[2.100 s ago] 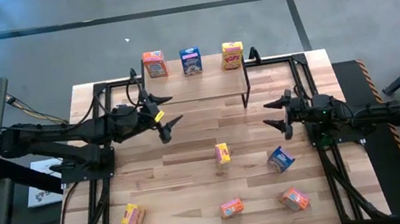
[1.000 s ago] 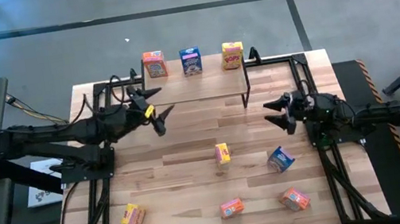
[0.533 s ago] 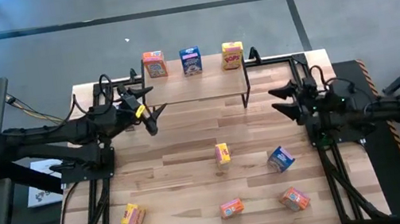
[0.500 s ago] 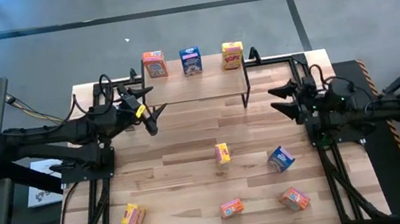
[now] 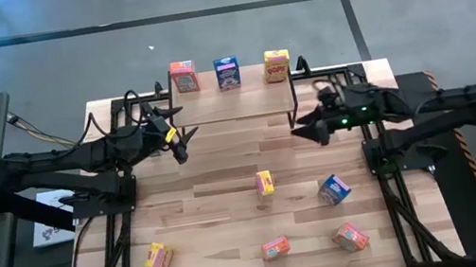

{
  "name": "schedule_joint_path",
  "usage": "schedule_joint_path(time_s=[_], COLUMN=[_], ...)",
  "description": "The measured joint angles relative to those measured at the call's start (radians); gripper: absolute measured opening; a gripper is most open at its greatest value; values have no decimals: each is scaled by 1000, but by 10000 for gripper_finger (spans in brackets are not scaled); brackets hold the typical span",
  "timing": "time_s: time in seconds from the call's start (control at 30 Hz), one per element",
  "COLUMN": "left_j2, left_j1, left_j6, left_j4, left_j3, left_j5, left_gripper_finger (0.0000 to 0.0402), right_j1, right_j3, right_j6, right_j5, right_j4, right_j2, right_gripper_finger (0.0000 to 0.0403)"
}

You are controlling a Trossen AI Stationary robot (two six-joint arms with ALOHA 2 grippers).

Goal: Stack cereal on shelf
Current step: Put the right yellow cereal box on the shelf aligned with the other yellow cereal box

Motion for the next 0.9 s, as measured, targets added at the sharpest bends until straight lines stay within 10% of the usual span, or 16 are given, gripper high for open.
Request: schedule_joint_path(time_s=[0.4,0.9], left_j2=[0,0], left_j1=[0,0], left_j6=[-1,2], left_j4=[-55,-59], left_j3=[0,0], left_j5=[0,0], left_gripper_finger=[330,330], right_j1=[164,184], right_j3=[414,542], right_j6=[173,407], right_j5=[145,77], right_j4=[-399,-541], right_j2=[379,684], right_gripper_finger=[334,334])
